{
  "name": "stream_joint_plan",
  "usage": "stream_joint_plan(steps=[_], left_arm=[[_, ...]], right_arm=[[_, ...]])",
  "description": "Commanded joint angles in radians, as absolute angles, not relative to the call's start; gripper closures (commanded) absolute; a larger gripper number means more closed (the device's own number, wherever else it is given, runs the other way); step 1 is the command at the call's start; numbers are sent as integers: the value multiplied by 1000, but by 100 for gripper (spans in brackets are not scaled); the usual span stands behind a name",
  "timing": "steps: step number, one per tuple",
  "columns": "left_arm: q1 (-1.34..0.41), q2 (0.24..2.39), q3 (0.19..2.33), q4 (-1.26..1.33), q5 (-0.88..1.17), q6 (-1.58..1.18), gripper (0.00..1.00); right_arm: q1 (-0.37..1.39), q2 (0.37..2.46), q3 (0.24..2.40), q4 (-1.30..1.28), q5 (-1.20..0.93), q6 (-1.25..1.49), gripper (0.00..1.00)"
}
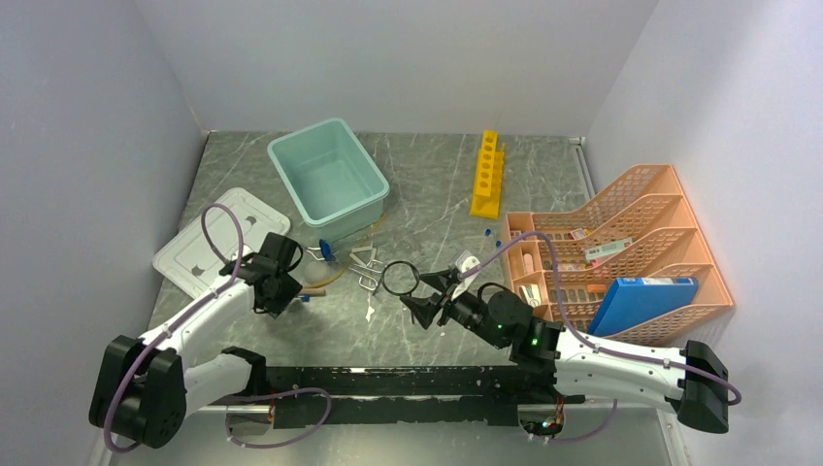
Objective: Organize the chemistry lab equipment
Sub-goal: Pick up the test tube at the center of the board.
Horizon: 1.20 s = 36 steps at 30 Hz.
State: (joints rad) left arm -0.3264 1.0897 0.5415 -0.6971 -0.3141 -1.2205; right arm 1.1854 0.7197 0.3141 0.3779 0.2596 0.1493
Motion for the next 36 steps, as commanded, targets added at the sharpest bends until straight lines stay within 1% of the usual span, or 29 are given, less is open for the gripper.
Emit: stream_joint_plan(steps=[1, 19, 22, 24, 33, 36], left_arm=[[-306, 1106, 522, -654, -293, -1195, 52], [-264, 1162, 512, -604, -278, -1153, 55], [-262, 1165, 500, -598, -275, -1148, 59], [-261, 1166, 493, -595, -271, -1142, 65], [-258, 1154, 478, -603, -261, -1109, 83], [-258, 1136, 470, -617, -250, -1100, 94]], right_arm=[[1182, 701, 331, 377, 277, 137, 35], [1183, 695, 331, 357, 279, 147, 34], [1183, 697, 332, 357, 280, 149, 34], [1184, 699, 331, 357, 281, 149, 34], [1183, 707, 339, 357, 273, 150, 34], [1182, 708, 340, 359, 273, 149, 34]])
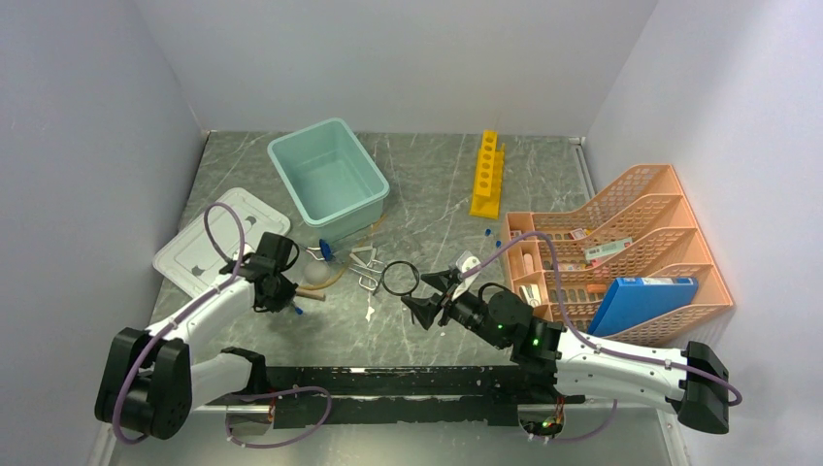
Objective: Organize the chemistry lab equipment
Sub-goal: Pick up the test tube at the center of the board.
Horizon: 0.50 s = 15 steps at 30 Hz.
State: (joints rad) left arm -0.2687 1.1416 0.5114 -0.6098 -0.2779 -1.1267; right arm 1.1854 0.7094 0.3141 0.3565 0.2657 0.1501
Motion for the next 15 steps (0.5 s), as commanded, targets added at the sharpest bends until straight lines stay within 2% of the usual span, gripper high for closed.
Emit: stream_joint_plan(steps=[1, 15], left_arm=[[-258, 1129, 466, -624, -247, -1100, 95], [-258, 935, 522, -736, -196, -1011, 95]], right_arm=[[1182, 711, 341, 359, 272, 149, 33], [1183, 743, 395, 349, 185, 146, 33]])
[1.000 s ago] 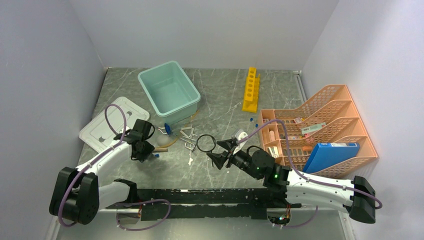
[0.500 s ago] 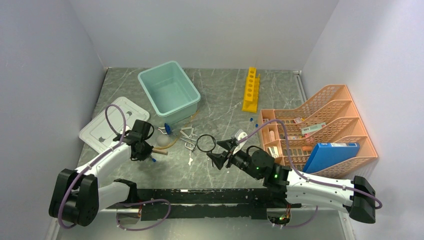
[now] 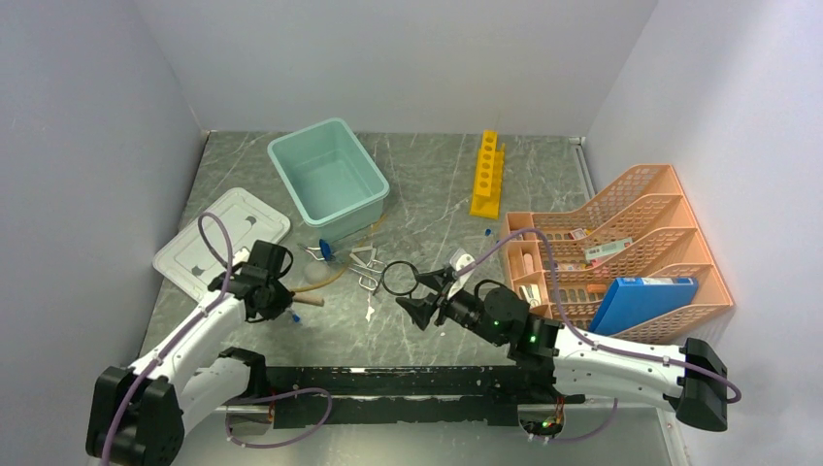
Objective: Organize the chemistry lab equipment
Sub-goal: Pick up the test tube at the center of the board.
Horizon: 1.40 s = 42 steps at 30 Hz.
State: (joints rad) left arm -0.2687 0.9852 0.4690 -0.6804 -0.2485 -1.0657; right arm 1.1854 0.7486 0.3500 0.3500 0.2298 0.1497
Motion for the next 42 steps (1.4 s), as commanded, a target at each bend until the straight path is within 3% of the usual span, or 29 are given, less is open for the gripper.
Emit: stream_joint_plan(steps=[1, 11, 19, 31, 42], left_arm=[[-258, 923, 535, -741, -182, -1002, 95], [-258, 873, 689, -735, 20, -924, 95], [-258, 870, 848, -743, 120, -887, 95], [-258, 874, 930, -645, 249, -917, 95], [-258, 884, 980, -632, 304, -930, 95]], right_arm=[[1183, 746, 404, 343, 178, 148, 33], [1182, 869, 584, 196, 174, 305, 33], [1182, 1079, 774, 87, 128, 437, 40], [1183, 1299, 951, 132, 160, 604, 47], [1182, 1441, 1079, 138, 234, 728, 47]])
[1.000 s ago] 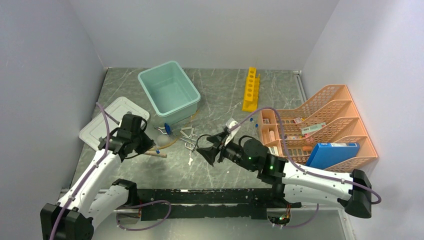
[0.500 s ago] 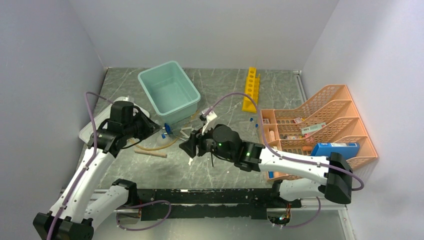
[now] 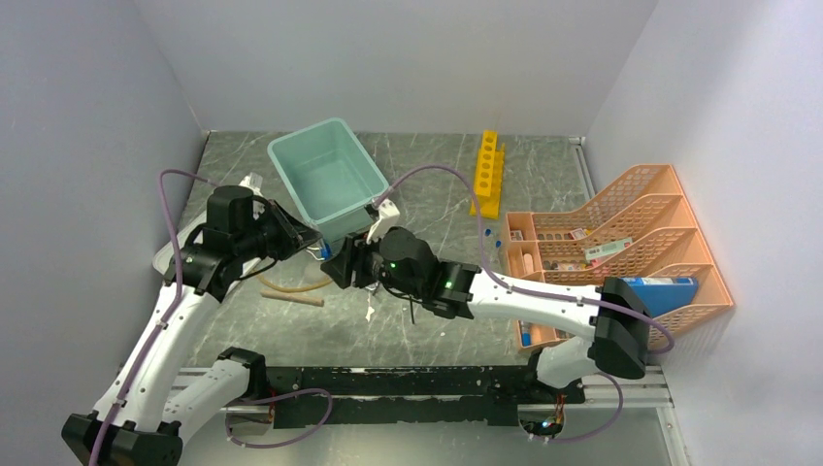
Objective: Organize the chemistry lab equipment
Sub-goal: Pick up the test tube at the center of the board.
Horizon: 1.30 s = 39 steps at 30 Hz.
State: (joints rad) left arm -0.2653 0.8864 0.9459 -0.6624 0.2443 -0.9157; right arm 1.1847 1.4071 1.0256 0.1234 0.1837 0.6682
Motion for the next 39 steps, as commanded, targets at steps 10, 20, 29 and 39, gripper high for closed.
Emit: stream_joint_plan(steps=[10, 20, 29, 39], left_arm=[[-259, 888, 982, -619, 342, -946, 95], [-259, 887, 977, -612, 366, -953, 95], [-262, 887, 971, -607, 376, -953, 95], [-262, 885, 945, -584, 404, -954, 95]], right_arm=[[1182, 1485, 1101, 160, 287, 779, 50], [1181, 1506, 1109, 182, 301, 785, 57], [1181, 1504, 1106, 187, 318, 787, 65], [1181, 1467, 1064, 186, 327, 775, 100]])
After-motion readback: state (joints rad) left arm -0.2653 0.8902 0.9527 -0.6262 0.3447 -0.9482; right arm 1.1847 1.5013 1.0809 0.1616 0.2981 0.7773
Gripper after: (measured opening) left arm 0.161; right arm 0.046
